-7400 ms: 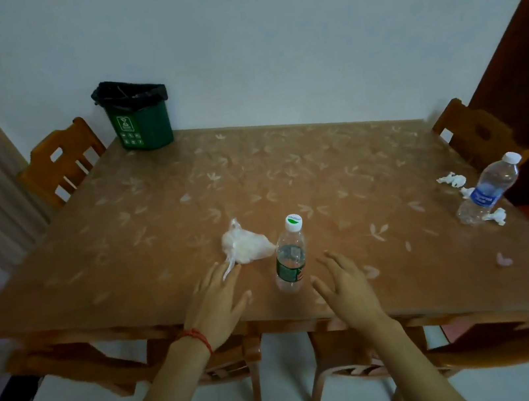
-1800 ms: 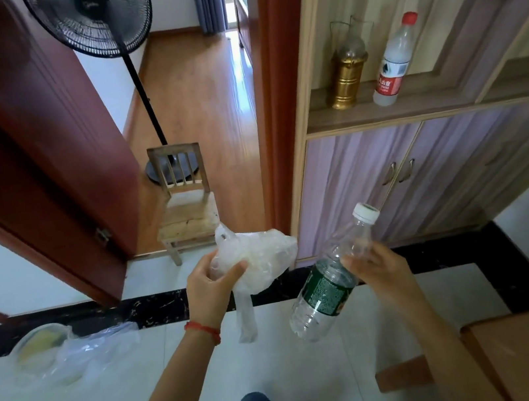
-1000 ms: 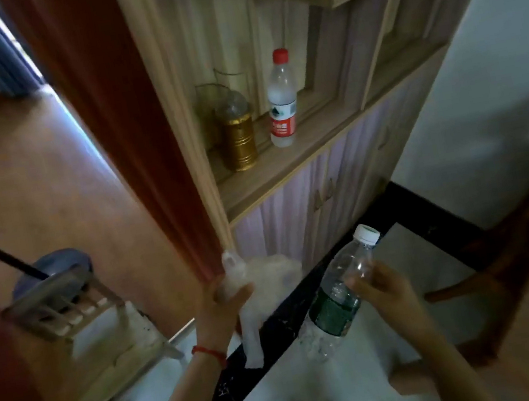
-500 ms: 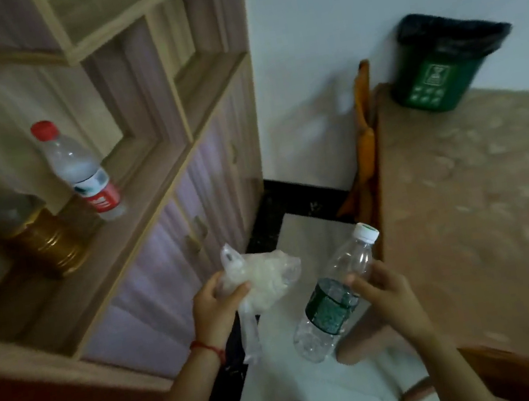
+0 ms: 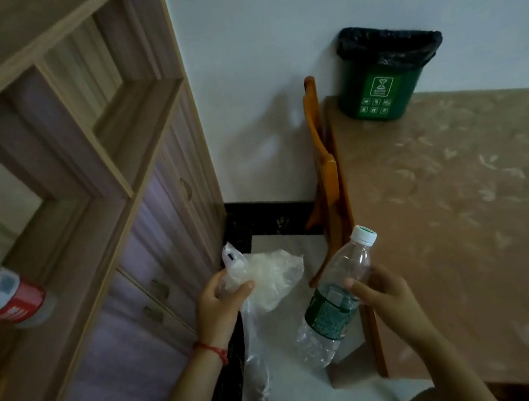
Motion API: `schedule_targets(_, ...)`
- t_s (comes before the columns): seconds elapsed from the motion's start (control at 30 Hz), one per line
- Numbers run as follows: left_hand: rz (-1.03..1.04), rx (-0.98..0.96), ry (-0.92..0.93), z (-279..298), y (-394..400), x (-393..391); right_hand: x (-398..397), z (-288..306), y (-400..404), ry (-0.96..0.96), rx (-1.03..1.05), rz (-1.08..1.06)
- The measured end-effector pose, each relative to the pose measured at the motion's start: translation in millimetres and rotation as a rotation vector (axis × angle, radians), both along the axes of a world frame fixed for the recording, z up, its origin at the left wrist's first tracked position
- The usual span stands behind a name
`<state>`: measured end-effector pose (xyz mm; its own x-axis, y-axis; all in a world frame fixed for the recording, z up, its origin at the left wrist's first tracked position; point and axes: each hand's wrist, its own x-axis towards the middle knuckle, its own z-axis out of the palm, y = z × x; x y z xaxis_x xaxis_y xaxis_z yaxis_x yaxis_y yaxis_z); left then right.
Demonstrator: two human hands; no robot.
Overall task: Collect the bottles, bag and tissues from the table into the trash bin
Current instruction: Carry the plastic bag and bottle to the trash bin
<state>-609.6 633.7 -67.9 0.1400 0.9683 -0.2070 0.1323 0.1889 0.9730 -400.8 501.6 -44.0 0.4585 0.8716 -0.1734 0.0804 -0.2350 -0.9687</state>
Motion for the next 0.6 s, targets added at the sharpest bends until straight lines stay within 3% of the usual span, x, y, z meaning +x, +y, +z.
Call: schedule_targets(0.6,-0.133,0.037,-0.054,16.5,256.6,85.0,64.7,10.0,228.1,0.082,0.042,-0.133)
